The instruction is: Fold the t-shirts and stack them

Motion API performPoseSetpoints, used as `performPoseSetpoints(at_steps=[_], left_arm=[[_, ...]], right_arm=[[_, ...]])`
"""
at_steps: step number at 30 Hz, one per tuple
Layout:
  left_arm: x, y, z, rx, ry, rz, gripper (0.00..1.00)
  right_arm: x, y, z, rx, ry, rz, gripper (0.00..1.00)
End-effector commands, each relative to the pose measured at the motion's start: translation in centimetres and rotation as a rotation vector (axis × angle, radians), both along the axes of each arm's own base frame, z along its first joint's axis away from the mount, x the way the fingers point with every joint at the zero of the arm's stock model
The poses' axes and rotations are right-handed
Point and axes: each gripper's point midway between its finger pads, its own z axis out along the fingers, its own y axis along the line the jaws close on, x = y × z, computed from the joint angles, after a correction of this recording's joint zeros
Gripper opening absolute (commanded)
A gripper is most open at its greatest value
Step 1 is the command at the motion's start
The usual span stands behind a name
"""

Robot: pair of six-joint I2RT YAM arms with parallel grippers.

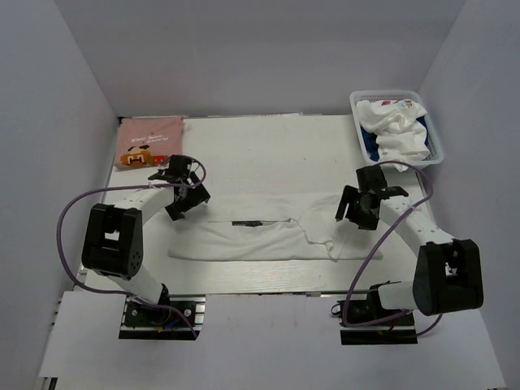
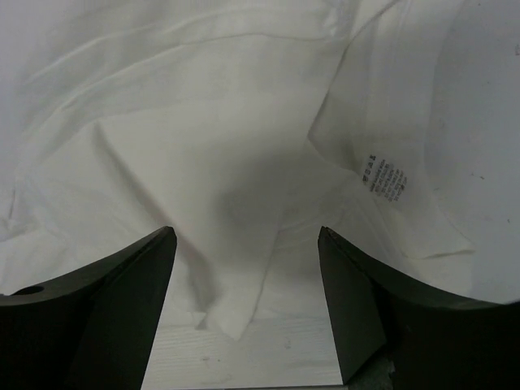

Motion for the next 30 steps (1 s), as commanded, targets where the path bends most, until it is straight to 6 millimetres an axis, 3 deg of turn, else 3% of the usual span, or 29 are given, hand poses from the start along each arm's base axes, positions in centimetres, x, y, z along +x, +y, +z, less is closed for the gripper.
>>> performPoseSetpoints(at_steps=[1,6,7,8,10,11,12,13,14,16,17,19,20,21,22,23,24,26,27,28,30], left_arm=[[-0.6,0.4,-1.3,0.025,0.028,-0.001,1.00],[-3.8,2.6,-4.6,0.118,0.192,0.072,1.00],[-5.4,2.8,-5.0,0.136,0.248,0.092,1.00],[-6.6,3.2,-5.7,0.153,0.292,0.107,1.00],[-8.3,3.1,-6.3,0.143,0.344,0.111,1.00],[-9.9,2.9,-6.6,0.137,0.397,0.108,1.00],[-11.0,2.3,-6.8,0.104,0.437,0.097,1.00],[-11.8,1.6,-6.5,0.083,0.449,0.090,1.00],[-13.4,1.1,-6.6,0.069,0.485,0.065,1.00],[-14.9,-1.0,-6.0,-0.026,0.499,-0.008,1.00],[-15.7,-2.5,-5.2,-0.090,0.482,-0.097,1.00],[-16.9,-3.4,-4.2,-0.116,0.498,-0.143,1.00],[-18.1,-4.3,-3.3,-0.138,0.519,-0.183,1.00],[-18.8,-4.6,-2.9,-0.141,0.528,-0.201,1.00],[-19.8,-4.5,-3.0,-0.133,0.546,-0.214,1.00],[-21.0,-5.2,-2.7,-0.155,0.561,-0.252,1.00],[-21.5,-5.2,-2.7,-0.150,0.557,-0.277,1.00],[-22.6,-5.5,-2.2,-0.163,0.559,-0.333,1.00],[-23.0,-5.7,-1.7,-0.153,0.574,-0.353,1.00],[-21.4,-6.0,-0.6,-0.131,0.511,-0.382,1.00],[-18.8,-7.1,1.9,-0.101,0.412,-0.431,1.00]], right_arm=[[2.6,0.7,0.0,0.075,-0.062,-0.033,0.77],[2.3,0.1,-3.8,0.060,0.065,-0.048,0.77],[2.5,-0.5,-4.8,0.029,0.081,-0.062,0.78],[3.8,-0.9,-4.4,-0.003,0.064,-0.081,0.80],[4.2,-1.0,-6.6,-0.031,0.133,-0.098,0.86],[7.1,-0.6,-5.3,-0.021,0.077,-0.105,0.88],[7.9,-0.2,-5.5,-0.016,0.079,-0.105,0.88],[8.3,0.0,-7.8,-0.027,0.132,-0.104,0.90],[12.3,0.6,-5.7,-0.019,0.049,-0.108,0.90],[14.1,1.4,-8.4,-0.055,0.077,-0.092,0.90],[18.9,3.0,-5.6,-0.030,-0.040,-0.062,0.90],[20.2,4.4,-9.5,-0.052,0.025,-0.012,0.90],[24.8,7.0,-7.3,-0.013,-0.060,0.030,0.90],[25.4,7.7,-7.4,-0.009,-0.049,0.056,0.90],[27.4,9.0,-8.1,-0.001,-0.072,0.112,0.90],[29.7,11.5,-5.7,0.038,-0.159,0.171,0.90],[31.3,12.6,-4.0,0.054,-0.220,0.193,0.90],[32.5,14.9,-2.3,0.129,-0.295,0.305,0.90],[32.5,15.1,-1.9,0.137,-0.309,0.317,0.90],[32.4,15.0,-0.7,0.130,-0.334,0.336,0.90],[32.8,14.7,3.5,0.111,-0.438,0.342,0.90]])
